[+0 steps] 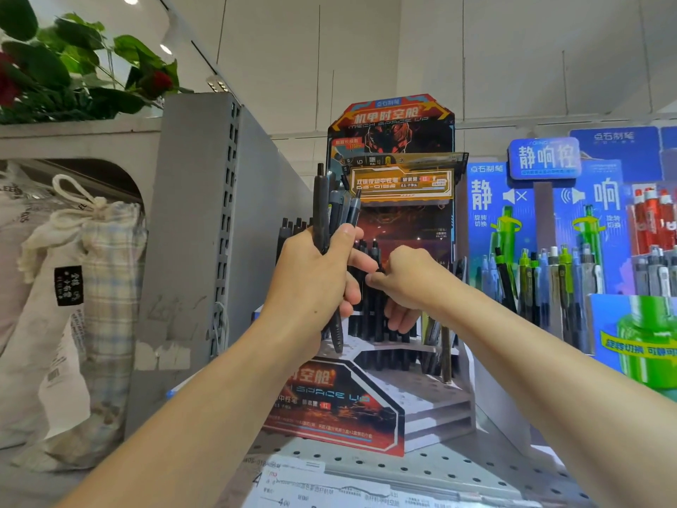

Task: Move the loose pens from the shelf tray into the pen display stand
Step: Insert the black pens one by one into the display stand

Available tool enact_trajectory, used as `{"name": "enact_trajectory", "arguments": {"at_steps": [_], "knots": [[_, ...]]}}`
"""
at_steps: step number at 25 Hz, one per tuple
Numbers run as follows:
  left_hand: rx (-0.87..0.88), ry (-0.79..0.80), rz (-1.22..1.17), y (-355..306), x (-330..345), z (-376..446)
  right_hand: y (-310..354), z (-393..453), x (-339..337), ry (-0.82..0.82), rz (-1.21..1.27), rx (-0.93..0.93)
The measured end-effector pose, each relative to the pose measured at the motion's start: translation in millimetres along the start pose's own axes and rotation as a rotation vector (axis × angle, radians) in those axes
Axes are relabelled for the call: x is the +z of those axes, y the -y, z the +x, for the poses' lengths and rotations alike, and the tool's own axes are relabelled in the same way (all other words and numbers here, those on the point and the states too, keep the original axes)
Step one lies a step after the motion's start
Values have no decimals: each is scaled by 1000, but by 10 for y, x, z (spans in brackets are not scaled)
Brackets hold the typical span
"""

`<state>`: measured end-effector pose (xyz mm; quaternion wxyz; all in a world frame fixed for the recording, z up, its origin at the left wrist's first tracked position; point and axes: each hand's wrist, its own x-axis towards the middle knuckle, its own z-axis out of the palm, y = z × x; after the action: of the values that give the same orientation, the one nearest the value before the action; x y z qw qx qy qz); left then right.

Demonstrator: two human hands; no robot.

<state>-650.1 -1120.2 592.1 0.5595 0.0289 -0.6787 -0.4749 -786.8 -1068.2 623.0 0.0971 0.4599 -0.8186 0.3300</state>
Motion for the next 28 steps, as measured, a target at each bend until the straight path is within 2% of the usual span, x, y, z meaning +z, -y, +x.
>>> {"name": "enact_trajectory", "arguments": {"at_steps": [4, 8, 9, 11, 13, 14, 17, 20, 25, 28], "knots": [[-42, -8, 22, 32, 1, 2, 38, -27, -21, 4, -68, 8], [-4, 28, 20, 38, 38, 8, 64, -88, -87, -2, -161, -33], [0, 35, 19, 36, 53, 7, 54, -94, -118, -27, -102, -78], [-5, 53, 10, 39, 82, -3, 18, -120, -199, -68, 230, -190], [-18, 60, -2, 33, 109, -13, -14, -188, -284, 14, 621, -271], [-28, 58, -10, 26, 122, -13, -39, -218, -312, 84, 716, -300], [-77, 61, -40, -9, 162, -11, -105, -261, -303, 204, 785, -369], [-107, 96, -104, -26, 185, -38, -134, -237, -315, 166, 954, -376], [-135, 71, -66, 10, 106, -87, -206, -128, -457, -23, 1280, -258], [-86, 50, -27, -1, 55, -99, -270, -86, -437, -182, 1187, -250]]}}
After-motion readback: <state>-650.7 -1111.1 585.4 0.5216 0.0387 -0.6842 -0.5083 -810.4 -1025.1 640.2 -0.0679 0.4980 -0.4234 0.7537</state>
